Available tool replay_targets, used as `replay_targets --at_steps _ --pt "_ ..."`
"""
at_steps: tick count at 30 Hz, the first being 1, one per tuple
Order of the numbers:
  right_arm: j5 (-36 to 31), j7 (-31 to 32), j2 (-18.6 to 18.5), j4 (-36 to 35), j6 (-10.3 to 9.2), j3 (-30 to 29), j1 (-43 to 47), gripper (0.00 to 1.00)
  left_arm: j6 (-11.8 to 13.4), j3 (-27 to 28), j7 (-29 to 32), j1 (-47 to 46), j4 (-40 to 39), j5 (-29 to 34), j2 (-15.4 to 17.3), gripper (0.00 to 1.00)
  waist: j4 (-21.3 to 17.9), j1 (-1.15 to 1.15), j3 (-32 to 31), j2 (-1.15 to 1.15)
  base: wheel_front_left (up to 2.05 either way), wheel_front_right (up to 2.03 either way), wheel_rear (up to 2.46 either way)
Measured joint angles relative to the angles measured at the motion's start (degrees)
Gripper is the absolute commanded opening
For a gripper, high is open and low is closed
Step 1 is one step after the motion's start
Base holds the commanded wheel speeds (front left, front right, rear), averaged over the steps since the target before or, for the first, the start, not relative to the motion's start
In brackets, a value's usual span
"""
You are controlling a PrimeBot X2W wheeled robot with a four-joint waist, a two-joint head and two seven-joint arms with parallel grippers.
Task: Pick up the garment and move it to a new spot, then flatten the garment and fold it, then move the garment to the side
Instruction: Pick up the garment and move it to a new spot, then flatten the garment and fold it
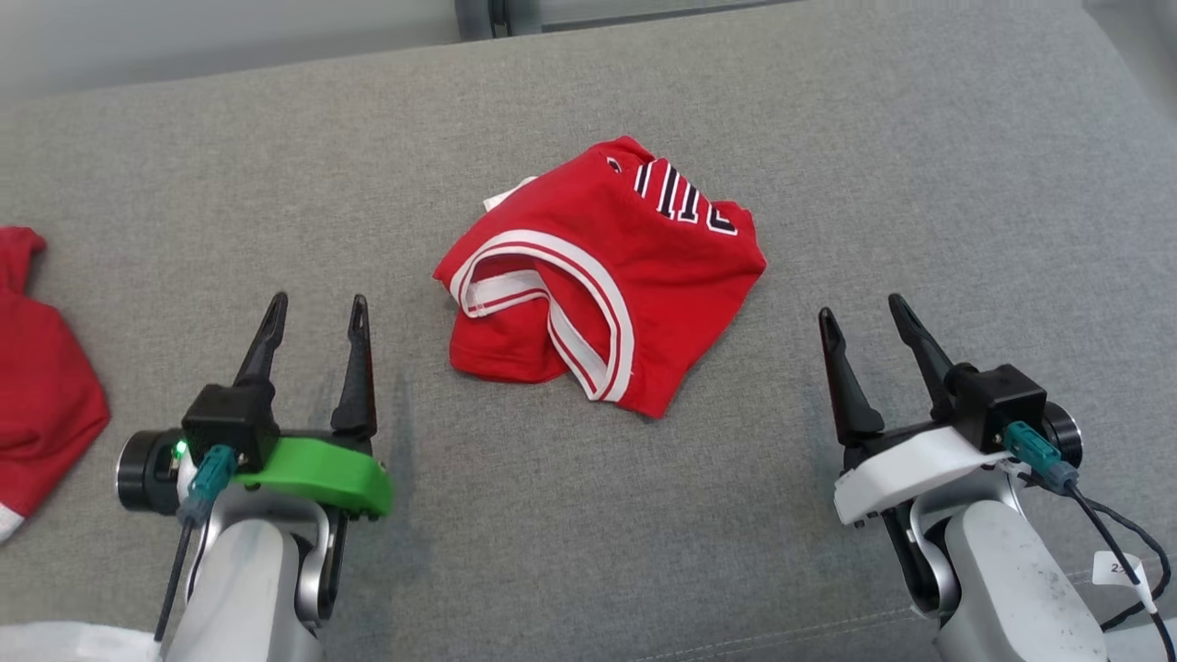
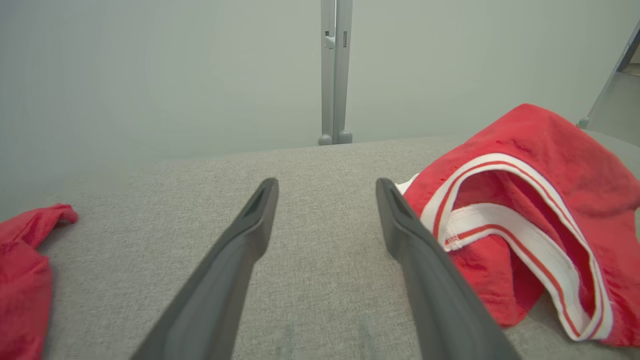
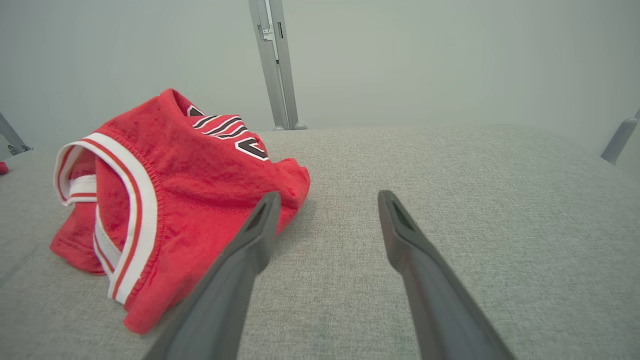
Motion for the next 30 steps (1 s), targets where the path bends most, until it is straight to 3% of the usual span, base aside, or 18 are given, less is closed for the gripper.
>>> replay_targets --at_steps 7,15,22,30 --pt "-0.42 0.00 0.36 0.60 0.00 0.22 2.44 1.00 -0.43 6.12 0.00 9.39 -5.55 3.16 -1.64 1.00 1.07 0.00 -4.21 0.00 0.00 0.00 0.00" --pt "-0.82 0.00 0.56 1.13 -0.01 0.51 5.59 1.00 -1.79 9.35 -0.01 16.61 -8.40 5.00 -3.22 1.00 1.63 0.00 -8.83 0.00 0.00 0.00 0.00" --pt "-0.96 0.00 0.68 1.32 -0.01 0.55 8.04 1.00 -2.54 10.54 0.00 20.04 -9.25 5.83 -3.85 1.00 1.98 0.00 -11.60 0.00 0.00 0.00 0.00" --pt "-0.96 0.00 0.32 1.35 -0.01 1.10 7.95 1.00 -2.77 8.53 0.00 19.44 -9.95 5.27 -3.97 1.00 3.00 0.00 -10.05 0.00 0.00 0.00 0.00"
